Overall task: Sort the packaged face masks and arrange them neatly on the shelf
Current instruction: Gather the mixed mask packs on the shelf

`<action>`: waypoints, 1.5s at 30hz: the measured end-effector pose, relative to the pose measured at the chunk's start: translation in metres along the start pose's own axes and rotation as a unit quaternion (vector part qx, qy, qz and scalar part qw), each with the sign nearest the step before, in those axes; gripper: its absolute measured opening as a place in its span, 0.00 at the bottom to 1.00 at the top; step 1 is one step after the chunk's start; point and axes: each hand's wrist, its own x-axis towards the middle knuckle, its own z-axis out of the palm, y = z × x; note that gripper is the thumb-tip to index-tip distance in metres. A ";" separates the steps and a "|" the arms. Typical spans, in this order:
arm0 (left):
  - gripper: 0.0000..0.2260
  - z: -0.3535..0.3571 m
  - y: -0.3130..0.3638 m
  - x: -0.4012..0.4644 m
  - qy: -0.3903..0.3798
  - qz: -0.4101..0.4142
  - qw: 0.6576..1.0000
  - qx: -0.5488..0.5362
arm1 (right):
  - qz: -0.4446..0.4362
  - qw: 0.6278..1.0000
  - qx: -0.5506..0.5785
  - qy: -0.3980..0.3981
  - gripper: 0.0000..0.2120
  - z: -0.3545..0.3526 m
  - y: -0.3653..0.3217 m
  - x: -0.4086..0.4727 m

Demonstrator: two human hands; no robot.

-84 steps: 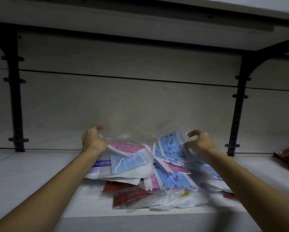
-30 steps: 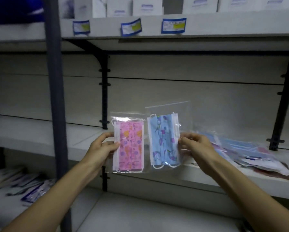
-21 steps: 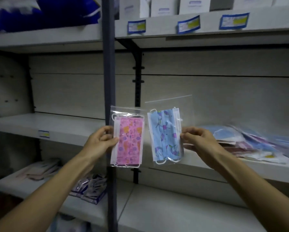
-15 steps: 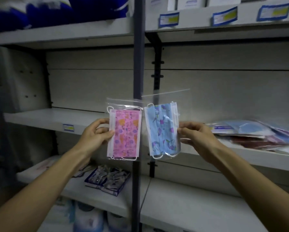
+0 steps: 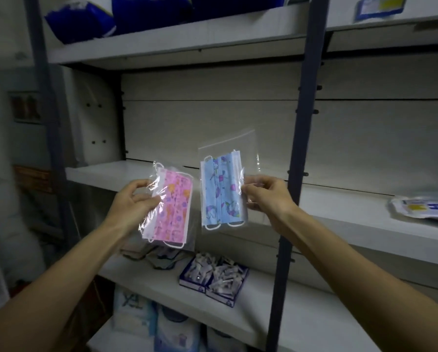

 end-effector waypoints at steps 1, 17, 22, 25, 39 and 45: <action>0.16 -0.007 -0.004 0.012 0.006 0.004 1.000 0.003 | 0.001 1.000 0.003 0.000 0.05 0.013 0.001 0.010; 0.05 -0.111 -0.048 0.220 0.059 -0.001 0.998 0.000 | 0.035 0.999 0.001 0.029 0.12 0.173 0.016 0.184; 0.04 -0.133 -0.066 0.278 0.053 -0.020 0.998 -0.018 | 0.040 0.998 -0.022 0.045 0.13 0.207 0.027 0.221; 0.04 -0.141 -0.077 0.314 0.030 -0.023 0.999 -0.026 | 0.037 0.997 -0.037 0.057 0.12 0.227 0.034 0.242; 0.05 -0.153 -0.132 0.496 -0.109 -0.052 0.992 -0.018 | 0.063 0.978 -0.094 0.173 0.08 0.307 0.053 0.320; 0.13 -0.130 -0.172 0.534 -0.168 -0.055 0.974 0.139 | 0.103 0.962 -0.176 0.180 0.06 0.306 0.062 0.334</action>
